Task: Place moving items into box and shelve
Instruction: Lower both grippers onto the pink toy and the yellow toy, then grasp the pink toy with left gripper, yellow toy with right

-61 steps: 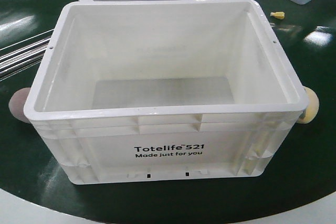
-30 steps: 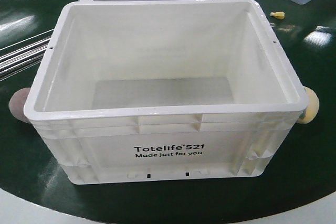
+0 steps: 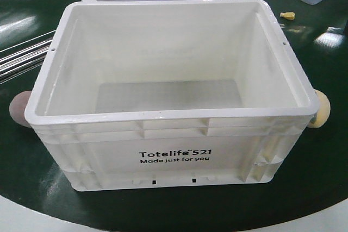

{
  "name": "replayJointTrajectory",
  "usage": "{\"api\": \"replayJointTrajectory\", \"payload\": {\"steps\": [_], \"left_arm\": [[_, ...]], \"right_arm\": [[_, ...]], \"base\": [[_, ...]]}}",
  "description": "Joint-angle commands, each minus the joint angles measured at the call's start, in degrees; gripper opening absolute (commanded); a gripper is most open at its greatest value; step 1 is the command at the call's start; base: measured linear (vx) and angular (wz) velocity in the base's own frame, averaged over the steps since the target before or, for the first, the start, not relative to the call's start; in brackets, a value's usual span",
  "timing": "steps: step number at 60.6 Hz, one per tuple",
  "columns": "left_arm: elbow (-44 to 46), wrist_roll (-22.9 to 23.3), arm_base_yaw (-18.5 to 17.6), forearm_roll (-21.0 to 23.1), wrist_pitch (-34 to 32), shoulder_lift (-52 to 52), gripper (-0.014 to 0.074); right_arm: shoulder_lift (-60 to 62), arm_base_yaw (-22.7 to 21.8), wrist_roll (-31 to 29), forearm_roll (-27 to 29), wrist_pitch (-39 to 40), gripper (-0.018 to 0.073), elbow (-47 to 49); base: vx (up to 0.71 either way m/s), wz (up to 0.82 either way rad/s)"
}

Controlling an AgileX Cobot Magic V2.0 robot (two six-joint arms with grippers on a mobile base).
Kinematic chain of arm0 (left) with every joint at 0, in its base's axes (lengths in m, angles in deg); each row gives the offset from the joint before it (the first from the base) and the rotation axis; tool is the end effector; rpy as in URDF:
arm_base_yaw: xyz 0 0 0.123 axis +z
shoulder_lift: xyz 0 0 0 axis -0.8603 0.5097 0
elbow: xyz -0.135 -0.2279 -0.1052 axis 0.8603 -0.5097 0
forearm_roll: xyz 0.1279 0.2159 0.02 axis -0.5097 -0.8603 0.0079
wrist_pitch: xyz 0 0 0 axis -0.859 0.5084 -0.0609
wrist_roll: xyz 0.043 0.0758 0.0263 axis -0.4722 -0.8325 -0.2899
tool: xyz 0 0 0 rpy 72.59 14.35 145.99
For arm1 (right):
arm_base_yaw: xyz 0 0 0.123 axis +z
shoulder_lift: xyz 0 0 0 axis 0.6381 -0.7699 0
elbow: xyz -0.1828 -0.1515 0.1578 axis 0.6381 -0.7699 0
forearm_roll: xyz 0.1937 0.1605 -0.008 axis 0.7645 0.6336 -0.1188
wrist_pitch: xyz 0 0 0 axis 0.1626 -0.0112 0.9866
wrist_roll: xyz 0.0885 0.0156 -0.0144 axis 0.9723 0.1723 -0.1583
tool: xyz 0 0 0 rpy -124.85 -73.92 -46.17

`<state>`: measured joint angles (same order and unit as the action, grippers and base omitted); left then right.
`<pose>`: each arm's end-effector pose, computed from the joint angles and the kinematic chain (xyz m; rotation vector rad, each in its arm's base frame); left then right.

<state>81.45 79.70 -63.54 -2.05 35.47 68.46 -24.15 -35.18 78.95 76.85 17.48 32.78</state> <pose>0.1351 -0.0106 0.3977 0.0315 1.6689 -0.0940 0.1870 0.0124 0.3780 -0.1502 1.7396 -0.0475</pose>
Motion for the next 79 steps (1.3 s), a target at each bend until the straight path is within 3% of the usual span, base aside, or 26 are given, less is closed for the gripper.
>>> {"api": "replayJointTrajectory", "payload": {"steps": [1,11,16,22,29,35,41,45,57,69,79], "left_arm": [[3.98,5.66,0.31,-4.84,-2.22,1.41,0.0514],[11.77,18.59,2.36,-19.71,5.56,8.22,0.0514],[14.01,23.88,3.46,-26.81,5.92,12.35,0.0514],[14.46,28.42,4.74,-29.45,5.89,17.05,0.0514],[14.46,29.28,4.96,-26.52,10.14,22.37,0.0514],[14.46,27.15,4.96,-24.05,11.50,26.24,0.0514],[14.46,23.90,4.96,-19.58,11.59,30.39,0.0514],[14.46,21.06,4.96,-15.44,11.76,33.26,0.0514],[14.46,15.55,4.96,-8.35,13.06,40.32,0.0514],[14.46,15.30,4.96,-7.75,16.46,45.72,0.0514],[14.46,11.42,4.96,-3.47,18.03,49.81,0.0514]], "right_arm": [[-0.68,0.01,-0.64,-2.47,-3.28,0.0490,6.20],[-7.42,0.01,5.66,-8.99,-12.64,0.0490,18.46],[-11.63,0.01,7.07,-12.63,-16.05,0.0490,22.79],[-17.91,-0.77,6.11,-13.43,-19.86,0.0490,24.37],[-25.01,-7.10,3.11,-3.89,-22.53,0.0490,24.37],[-30.44,-14.58,-8.15,9.69,-22.61,0.0490,24.37],[-35.12,-20.23,-22.41,26.66,-26.85,0.0490,24.37],[-37.75,-21.90,-28.61,32.69,-29.58,0.0490,24.37],[-42.49,-21.98,-29.16,32.59,-31.90,0.0490,24.37],[-46.41,-20.75,-27.50,30.70,-33.96,0.0490,24.37],[-50.11,-19.04,-26.39,29.83,-34.87,0.0490,24.37]], "base": [[0.00,0.00],[0.00,0.00],[0.00,0.00],[0.00,0.00],[0.00,0.00],[0.00,0.00],[0.00,0.00],[0.00,0.00],[0.00,0.00],[0.00,0.00],[0.00,0.00]]}}
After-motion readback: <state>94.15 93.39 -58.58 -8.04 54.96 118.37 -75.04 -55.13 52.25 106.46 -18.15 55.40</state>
